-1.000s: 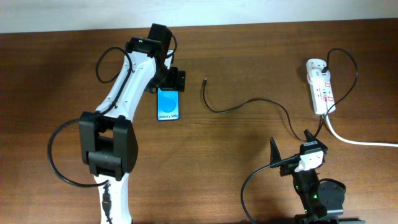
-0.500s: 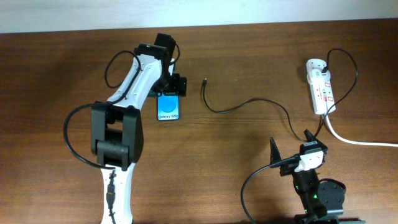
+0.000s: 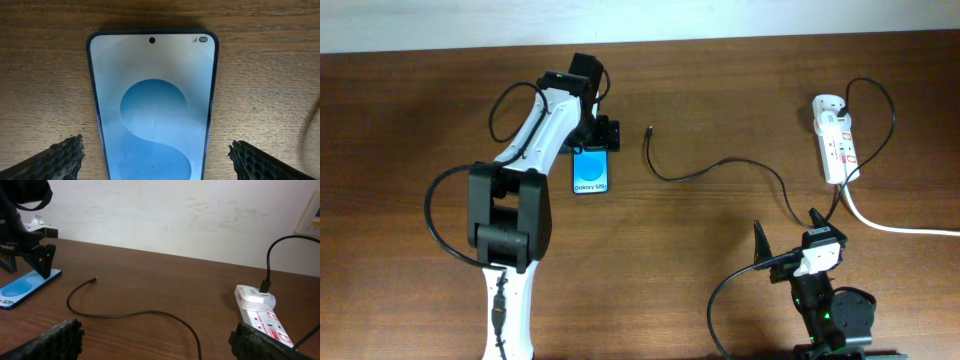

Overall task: Plug charger to phone and switch on socket
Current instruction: 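Lower the left gripper and grasp the phone's top edge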

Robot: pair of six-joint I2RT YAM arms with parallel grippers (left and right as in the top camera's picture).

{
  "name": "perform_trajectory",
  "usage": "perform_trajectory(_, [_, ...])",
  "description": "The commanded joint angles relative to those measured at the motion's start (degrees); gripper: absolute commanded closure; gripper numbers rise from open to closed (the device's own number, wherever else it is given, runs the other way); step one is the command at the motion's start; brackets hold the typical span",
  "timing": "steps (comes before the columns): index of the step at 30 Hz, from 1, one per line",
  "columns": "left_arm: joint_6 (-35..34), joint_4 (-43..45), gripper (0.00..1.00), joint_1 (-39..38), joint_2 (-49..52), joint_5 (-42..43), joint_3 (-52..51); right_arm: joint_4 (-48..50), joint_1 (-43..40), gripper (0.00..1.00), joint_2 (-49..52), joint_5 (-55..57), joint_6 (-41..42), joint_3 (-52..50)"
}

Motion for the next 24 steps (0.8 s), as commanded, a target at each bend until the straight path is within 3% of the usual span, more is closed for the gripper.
perform_trajectory(1, [-0.8,0.1,0.01,-0.2,0.6,-0.6,0.5,-0.3,0.4,0.02,-0.4,0.5,0.7,-0.3])
perform_trajectory(17, [-0.8,-0.1,0.01,-0.7,4.7,-1.0,0.5,-0.3,0.4,0.02,-0.4,0.5,0.7,-0.3])
perform_trajectory(22, [-0.8,-0.6,0.21,-0.8,4.7,-1.0,0.5,-0.3,0.4,0.02,-0.4,0.5,0.7,-0.3])
perform_trajectory(24, [-0.8,-1.3,0.25,-0.7,4.7,-1.0,0.8,-0.3,0.4,0.02,-0.4,0.5,0.7,-0.3])
